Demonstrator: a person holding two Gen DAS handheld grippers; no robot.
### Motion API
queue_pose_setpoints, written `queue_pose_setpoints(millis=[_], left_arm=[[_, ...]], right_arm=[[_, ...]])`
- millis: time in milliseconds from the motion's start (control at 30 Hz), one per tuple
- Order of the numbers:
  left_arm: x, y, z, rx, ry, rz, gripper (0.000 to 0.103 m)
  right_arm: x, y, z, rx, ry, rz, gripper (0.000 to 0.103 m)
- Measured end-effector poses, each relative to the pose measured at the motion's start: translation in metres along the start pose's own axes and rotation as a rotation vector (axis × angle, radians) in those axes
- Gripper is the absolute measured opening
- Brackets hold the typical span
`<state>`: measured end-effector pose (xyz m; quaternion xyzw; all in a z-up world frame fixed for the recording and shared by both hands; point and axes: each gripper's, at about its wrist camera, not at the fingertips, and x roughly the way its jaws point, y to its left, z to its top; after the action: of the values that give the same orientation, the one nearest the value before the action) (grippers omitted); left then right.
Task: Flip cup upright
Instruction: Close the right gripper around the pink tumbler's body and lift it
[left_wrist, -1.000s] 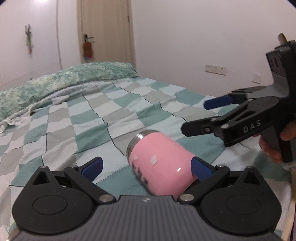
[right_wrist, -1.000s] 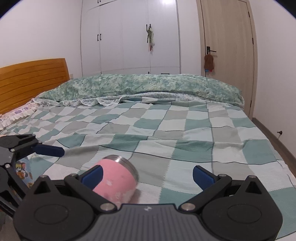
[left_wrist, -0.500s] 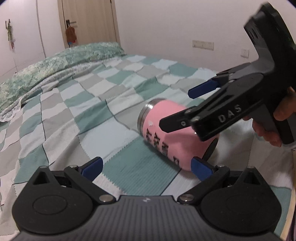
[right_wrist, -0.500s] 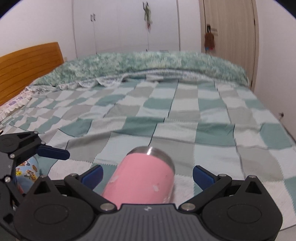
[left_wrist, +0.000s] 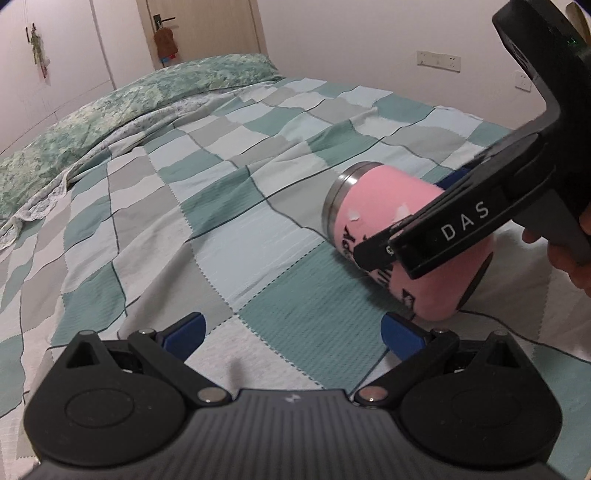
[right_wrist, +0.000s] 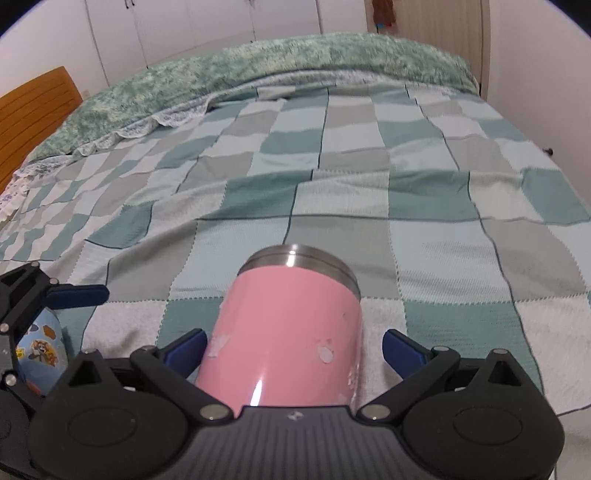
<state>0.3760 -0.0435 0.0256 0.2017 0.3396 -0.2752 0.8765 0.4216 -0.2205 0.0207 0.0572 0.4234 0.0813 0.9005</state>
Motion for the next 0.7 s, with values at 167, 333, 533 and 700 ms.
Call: queue_pose_setpoints(millis=[167, 333, 533, 700], left_arm=[[0.002, 0.001, 0.000, -0.003, 0.003, 0.010, 0.103], [0.001, 0.002, 0.000, -0.010, -0.004, 0.005, 0.103], [-0.002, 0.002, -0.002, -0.021, -0.008, 0.006, 0.103], [-0.015, 0.000, -0.004, -0.045, -0.020, 0.005, 0.103]], right_arm=[[0.012, -0.001, -0.002, 0.044, 0.056, 0.040, 0.088], [0.010, -0.003, -0.004, 0.051, 0.048, 0.072, 0.087], [-0.003, -0.008, -0.005, 0.070, 0.023, 0.105, 0.086], [-0.019, -0.006, -0.006, 0.070, -0.002, 0.121, 0.086]])
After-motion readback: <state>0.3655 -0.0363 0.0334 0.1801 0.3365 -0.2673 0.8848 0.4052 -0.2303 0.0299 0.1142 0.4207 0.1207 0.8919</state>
